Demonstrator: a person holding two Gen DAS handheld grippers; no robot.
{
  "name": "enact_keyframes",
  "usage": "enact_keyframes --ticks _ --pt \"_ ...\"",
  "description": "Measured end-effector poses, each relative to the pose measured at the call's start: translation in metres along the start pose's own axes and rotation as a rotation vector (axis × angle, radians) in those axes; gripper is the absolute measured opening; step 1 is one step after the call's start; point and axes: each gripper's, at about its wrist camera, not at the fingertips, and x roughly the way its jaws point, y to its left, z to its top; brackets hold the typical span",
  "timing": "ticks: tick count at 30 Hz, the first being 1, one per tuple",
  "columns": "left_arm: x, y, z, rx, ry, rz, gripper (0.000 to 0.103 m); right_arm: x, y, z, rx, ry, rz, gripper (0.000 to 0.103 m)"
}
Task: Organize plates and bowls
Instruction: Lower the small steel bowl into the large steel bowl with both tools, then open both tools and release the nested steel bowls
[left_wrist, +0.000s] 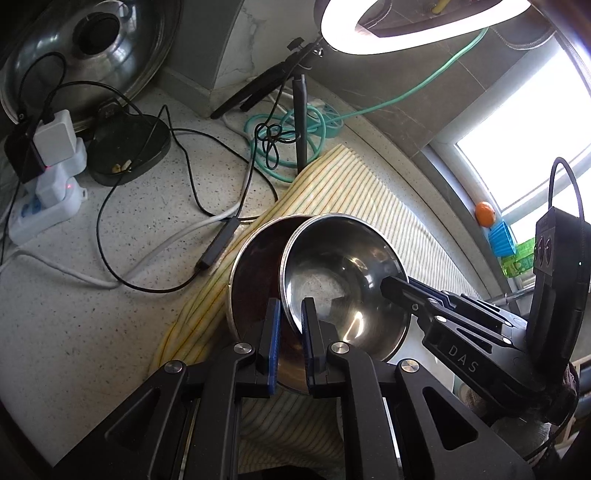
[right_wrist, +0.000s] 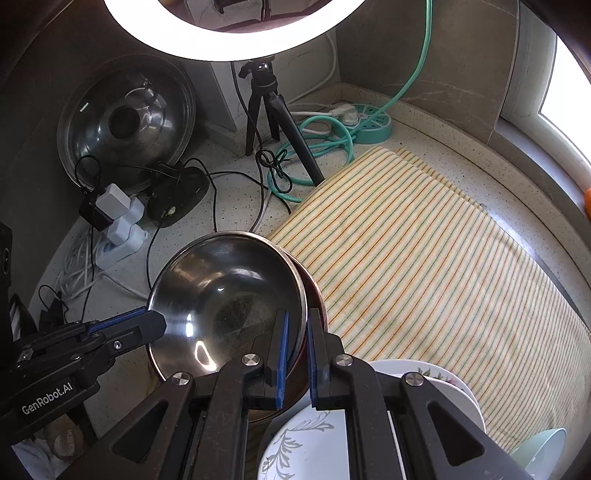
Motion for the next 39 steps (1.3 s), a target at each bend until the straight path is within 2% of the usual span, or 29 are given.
enact_keyframes --ticks 11,31,39 --pt "0.008 0.004 -0.003 0.006 0.018 0.031 0.009 0.015 0.005 -0.003 -0.010 0.038 -0.009 0.009" --pt "0.020 0.007 -0.004 0.005 0.029 0.065 0.009 0.027 0.010 -0.001 -0.065 0.056 -0.057 0.009" --pt "0.020 0.009 -0.003 0.001 0.038 0.065 0.009 0.029 0.015 0.000 -0.102 0.065 -0.076 0.013"
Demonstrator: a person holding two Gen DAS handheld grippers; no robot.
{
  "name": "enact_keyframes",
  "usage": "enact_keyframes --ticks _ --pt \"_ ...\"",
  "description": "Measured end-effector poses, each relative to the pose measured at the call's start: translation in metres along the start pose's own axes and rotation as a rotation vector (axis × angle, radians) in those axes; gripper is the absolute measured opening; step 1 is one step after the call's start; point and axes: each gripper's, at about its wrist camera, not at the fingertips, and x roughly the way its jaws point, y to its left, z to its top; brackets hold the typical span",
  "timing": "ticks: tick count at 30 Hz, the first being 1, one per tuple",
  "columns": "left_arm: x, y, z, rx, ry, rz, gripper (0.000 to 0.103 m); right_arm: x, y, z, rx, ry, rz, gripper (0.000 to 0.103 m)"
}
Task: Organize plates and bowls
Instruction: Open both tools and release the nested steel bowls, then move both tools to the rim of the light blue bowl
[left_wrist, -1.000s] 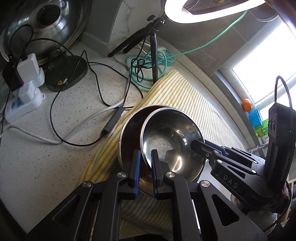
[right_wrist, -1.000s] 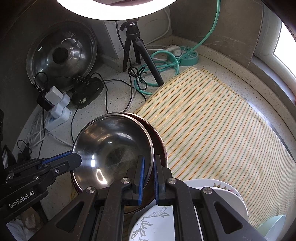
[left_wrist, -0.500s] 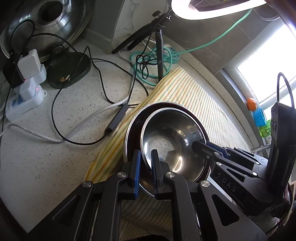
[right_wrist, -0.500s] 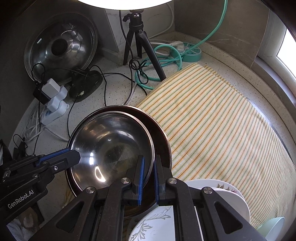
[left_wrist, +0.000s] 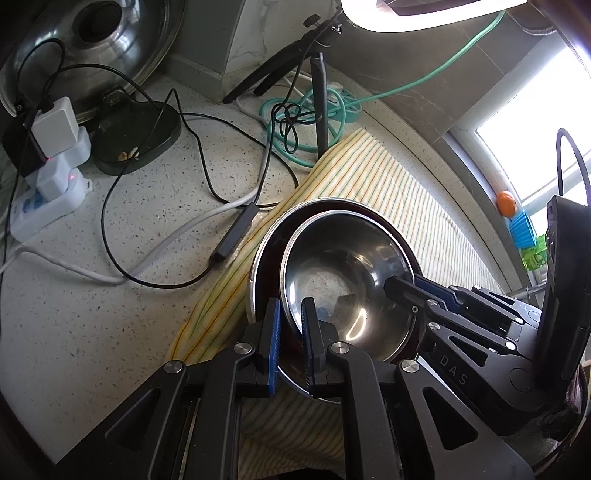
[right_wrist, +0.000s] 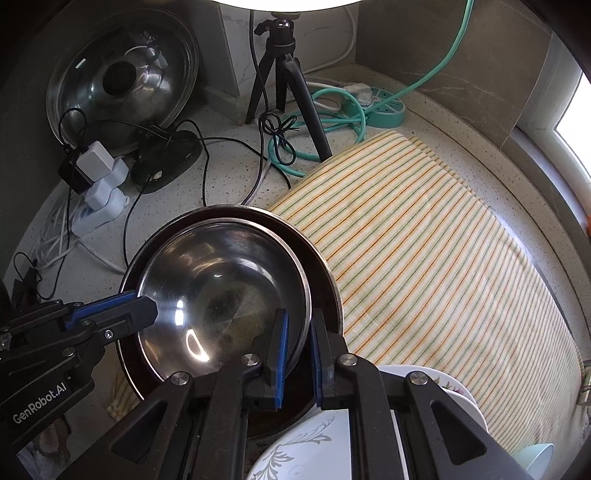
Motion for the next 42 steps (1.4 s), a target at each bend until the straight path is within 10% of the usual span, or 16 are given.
enact_keyframes --ticks 22,42 --pt "-0.035 -0.023 0.003 0.013 -0.078 -0.067 0.013 -0.056 -0.026 -0.010 0.062 -0.134 0.070 0.022" --pt "-0.025 -0.127 -0.019 0.176 0.006 -0.234 0.013 -0.126 -0.138 -0.095 0.263 -0.194 0.019 0.022"
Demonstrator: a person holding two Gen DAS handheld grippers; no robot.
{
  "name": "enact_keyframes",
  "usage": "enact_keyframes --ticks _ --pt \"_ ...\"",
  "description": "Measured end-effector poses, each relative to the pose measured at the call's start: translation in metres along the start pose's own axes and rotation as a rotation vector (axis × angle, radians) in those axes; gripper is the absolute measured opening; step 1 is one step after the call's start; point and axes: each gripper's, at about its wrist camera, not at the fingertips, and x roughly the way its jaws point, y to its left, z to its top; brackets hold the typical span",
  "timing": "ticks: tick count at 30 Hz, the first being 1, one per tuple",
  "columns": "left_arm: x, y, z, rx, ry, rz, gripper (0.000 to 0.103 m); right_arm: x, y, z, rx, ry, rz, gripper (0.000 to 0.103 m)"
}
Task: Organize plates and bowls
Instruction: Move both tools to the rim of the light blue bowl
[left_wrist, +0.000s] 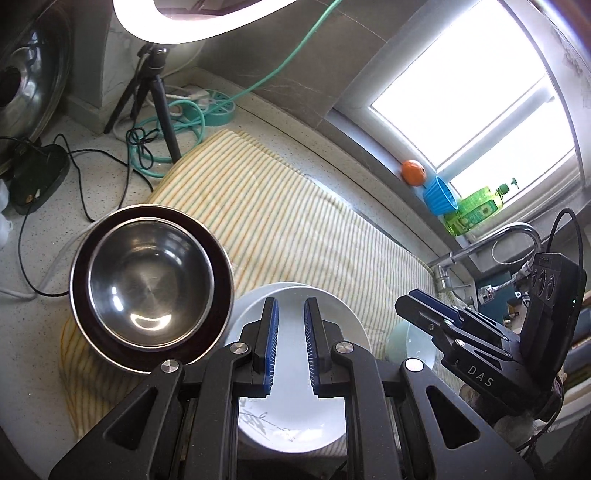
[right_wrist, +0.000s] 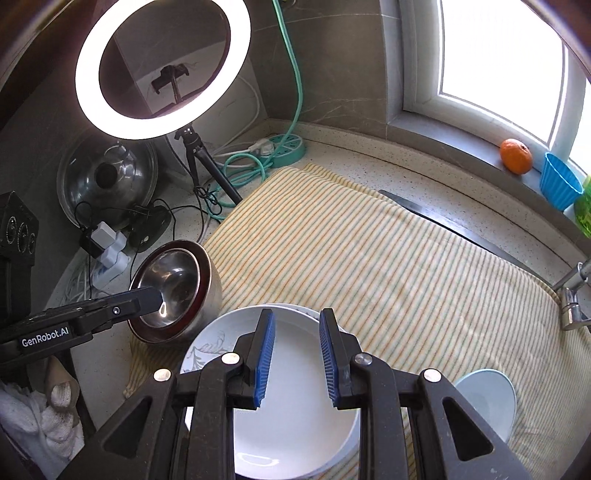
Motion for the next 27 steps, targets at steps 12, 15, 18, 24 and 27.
enact_keyframes --ticks 12,15,18,24,27 --pt "0.046 -0.069 -0.014 0.104 0.110 -0.076 0.013 -0.037 -0.093 -0.040 0.156 -0.007 -0.093 0.022" --pt "0.056 -0.086 -0.020 0.129 0.136 -0.094 0.013 -0.041 -0.113 -0.051 0.190 0.001 -0.116 0.022" --pt "0.067 -0.101 -0.026 0.153 0.164 -0.112 0.013 -0.043 -0.132 -0.061 0.215 0.014 -0.139 0.022" --pt "0.090 -0.126 -0.038 0.191 0.214 -0.129 0.013 -0.041 -0.160 -0.078 0.251 0.044 -0.164 0.022" --pt "0.101 -0.134 -0.045 0.202 0.243 -0.133 0.013 -0.037 -0.169 -0.084 0.257 0.058 -0.163 0.022"
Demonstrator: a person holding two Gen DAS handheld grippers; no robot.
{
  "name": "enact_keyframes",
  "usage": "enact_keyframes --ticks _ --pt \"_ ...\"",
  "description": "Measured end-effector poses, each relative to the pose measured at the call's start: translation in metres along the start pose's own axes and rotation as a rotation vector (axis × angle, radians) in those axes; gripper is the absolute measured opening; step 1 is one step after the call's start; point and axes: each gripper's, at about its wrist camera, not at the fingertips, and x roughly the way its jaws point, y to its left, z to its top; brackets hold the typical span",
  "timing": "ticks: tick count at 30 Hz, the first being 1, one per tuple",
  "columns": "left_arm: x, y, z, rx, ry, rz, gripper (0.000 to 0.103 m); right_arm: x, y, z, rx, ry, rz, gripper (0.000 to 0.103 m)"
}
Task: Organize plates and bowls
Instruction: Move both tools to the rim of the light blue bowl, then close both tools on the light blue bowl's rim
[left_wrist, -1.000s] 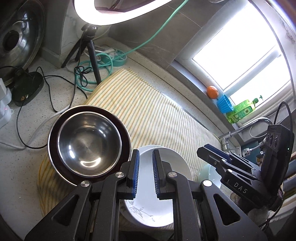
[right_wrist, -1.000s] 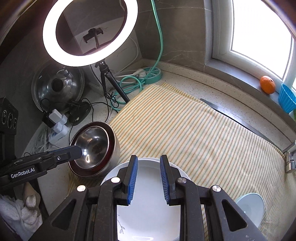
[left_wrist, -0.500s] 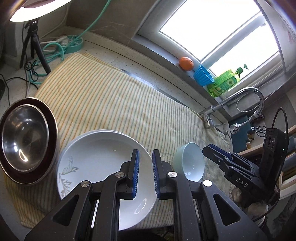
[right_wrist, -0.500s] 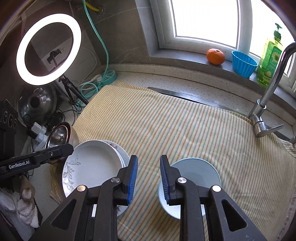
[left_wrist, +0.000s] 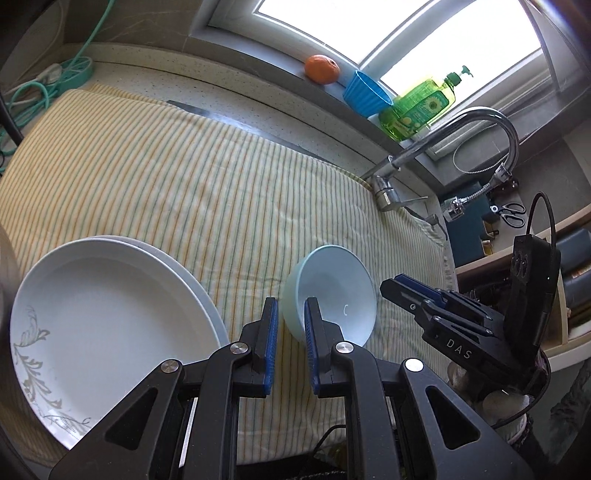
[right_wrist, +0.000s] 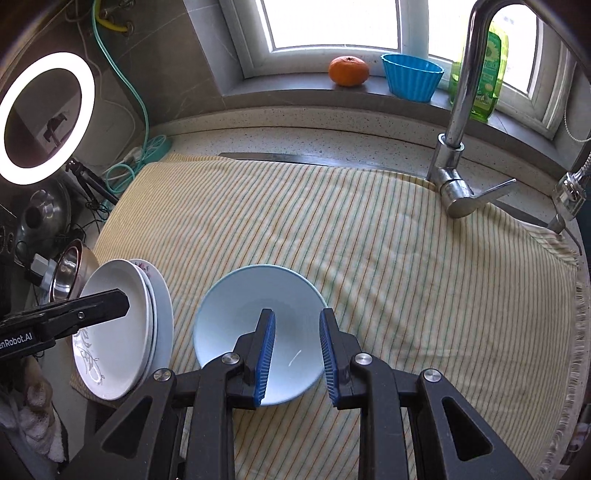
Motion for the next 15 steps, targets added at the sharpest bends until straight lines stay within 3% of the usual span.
enact_keyframes --ticks 15 --pt "0.040 -0.018 -0.001 0.016 0.069 0.039 0.013 0.030 -0.023 -0.001 0.032 0.068 0.048 0.022"
